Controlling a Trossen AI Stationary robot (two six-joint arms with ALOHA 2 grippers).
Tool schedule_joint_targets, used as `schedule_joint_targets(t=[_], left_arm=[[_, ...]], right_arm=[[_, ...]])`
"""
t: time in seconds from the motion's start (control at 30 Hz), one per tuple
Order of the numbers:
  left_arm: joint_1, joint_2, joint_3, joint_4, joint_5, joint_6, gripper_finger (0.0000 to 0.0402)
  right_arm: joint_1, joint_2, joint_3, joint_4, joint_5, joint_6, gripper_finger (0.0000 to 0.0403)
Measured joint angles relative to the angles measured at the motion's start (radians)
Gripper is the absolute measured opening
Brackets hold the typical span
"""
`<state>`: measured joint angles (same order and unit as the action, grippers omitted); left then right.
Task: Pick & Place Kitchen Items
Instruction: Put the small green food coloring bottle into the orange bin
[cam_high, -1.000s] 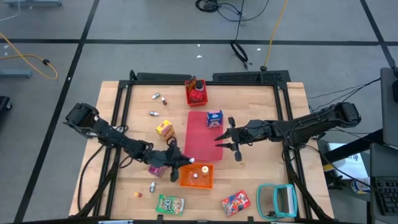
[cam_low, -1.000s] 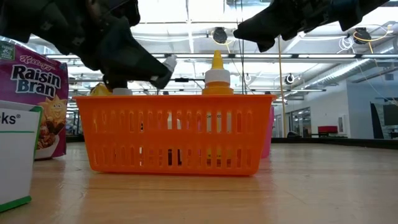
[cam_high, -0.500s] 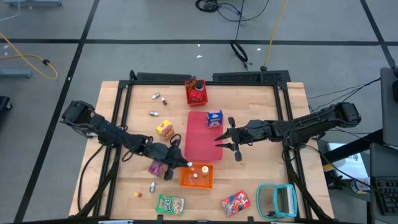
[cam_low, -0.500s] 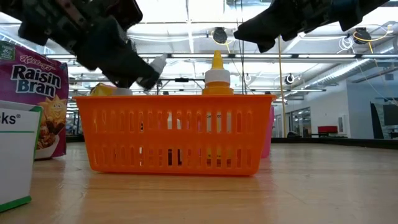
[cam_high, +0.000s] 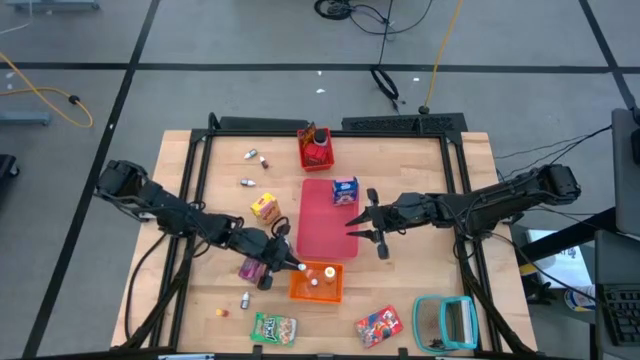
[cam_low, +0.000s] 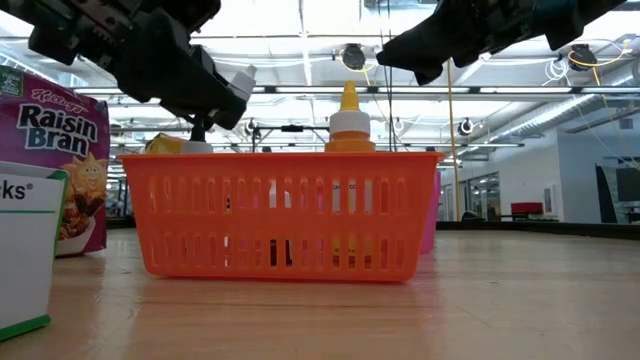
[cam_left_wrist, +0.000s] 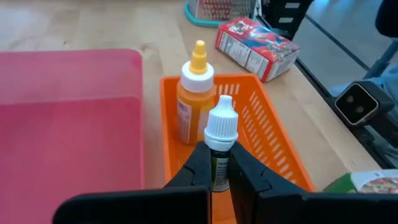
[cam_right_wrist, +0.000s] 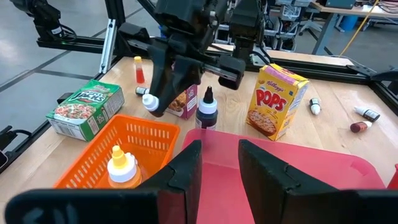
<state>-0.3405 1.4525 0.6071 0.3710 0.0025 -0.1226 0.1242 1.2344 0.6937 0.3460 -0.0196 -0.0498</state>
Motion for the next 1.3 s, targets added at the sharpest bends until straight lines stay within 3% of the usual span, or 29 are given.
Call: schedule_joint_targets(t=[0.57,0.8,1.3], left_arm=[[0.002,0.016,0.01,0.021,0.009,0.016,0.0011],[0.006,0.098,0.039,0.073,0.012,0.017,0.0011],[0.024,0.204,0.166,-0.056,0.023,0.058,0.0011]], right_arm=[[0.0,0.0,0.0,-0.007,0.023,-0.017,0.01],[0.0,0.0,-0.001,-0.012,0.023,-0.019,0.01],[0.0,0.0,-0.001,-0.023,0.023,-0.021,0.01]])
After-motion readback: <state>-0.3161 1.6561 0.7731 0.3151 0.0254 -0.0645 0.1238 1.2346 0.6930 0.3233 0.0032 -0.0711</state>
